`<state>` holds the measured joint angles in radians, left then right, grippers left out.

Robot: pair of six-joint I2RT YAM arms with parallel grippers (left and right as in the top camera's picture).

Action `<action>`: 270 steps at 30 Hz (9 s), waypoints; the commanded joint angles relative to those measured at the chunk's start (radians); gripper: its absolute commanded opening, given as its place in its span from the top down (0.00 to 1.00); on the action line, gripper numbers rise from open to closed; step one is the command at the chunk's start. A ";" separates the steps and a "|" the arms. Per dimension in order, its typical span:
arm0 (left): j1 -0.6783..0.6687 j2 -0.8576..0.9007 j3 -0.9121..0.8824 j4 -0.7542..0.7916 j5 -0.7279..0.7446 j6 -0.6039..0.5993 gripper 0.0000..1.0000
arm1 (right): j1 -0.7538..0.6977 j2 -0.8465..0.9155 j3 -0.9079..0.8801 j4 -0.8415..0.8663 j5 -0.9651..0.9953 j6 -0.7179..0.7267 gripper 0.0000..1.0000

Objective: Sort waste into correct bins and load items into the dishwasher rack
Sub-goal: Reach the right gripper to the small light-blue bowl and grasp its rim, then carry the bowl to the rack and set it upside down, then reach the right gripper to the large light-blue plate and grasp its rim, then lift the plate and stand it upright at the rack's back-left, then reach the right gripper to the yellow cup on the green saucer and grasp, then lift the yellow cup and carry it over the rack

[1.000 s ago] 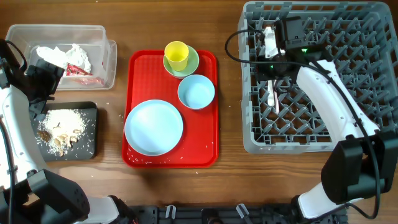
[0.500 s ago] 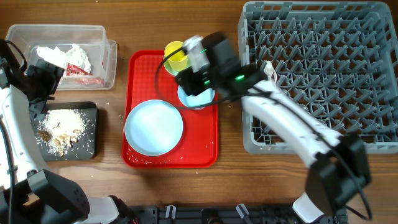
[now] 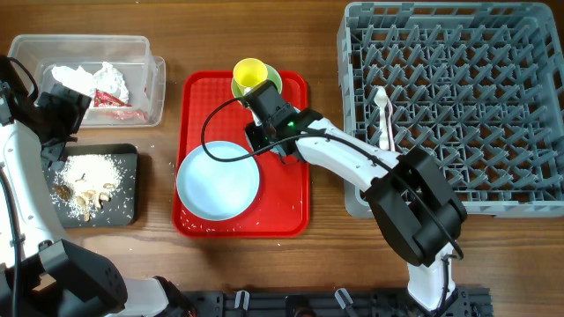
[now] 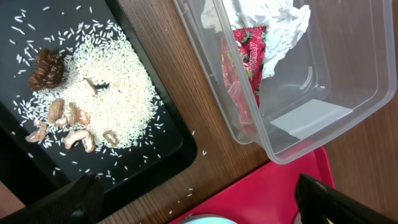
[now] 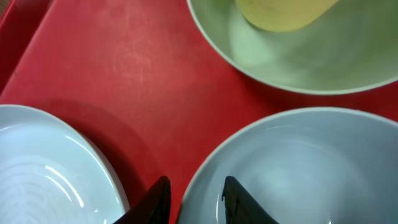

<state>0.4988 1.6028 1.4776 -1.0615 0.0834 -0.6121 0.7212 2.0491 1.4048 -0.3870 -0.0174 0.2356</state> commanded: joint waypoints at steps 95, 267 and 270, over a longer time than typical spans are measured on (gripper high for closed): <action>0.005 0.003 0.011 0.000 0.001 -0.002 0.00 | -0.119 -0.252 0.141 -0.111 -0.166 -0.032 0.32; 0.005 0.003 0.011 0.000 0.002 -0.002 0.00 | -0.761 -0.696 0.357 -0.614 -0.279 -0.096 0.96; 0.005 0.003 0.011 0.000 0.002 -0.002 0.00 | -0.857 -0.608 0.356 -0.518 -0.352 -0.132 0.96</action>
<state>0.4988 1.6028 1.4776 -1.0615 0.0834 -0.6121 -0.0677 1.3563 1.7603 -0.9619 -0.2375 0.1673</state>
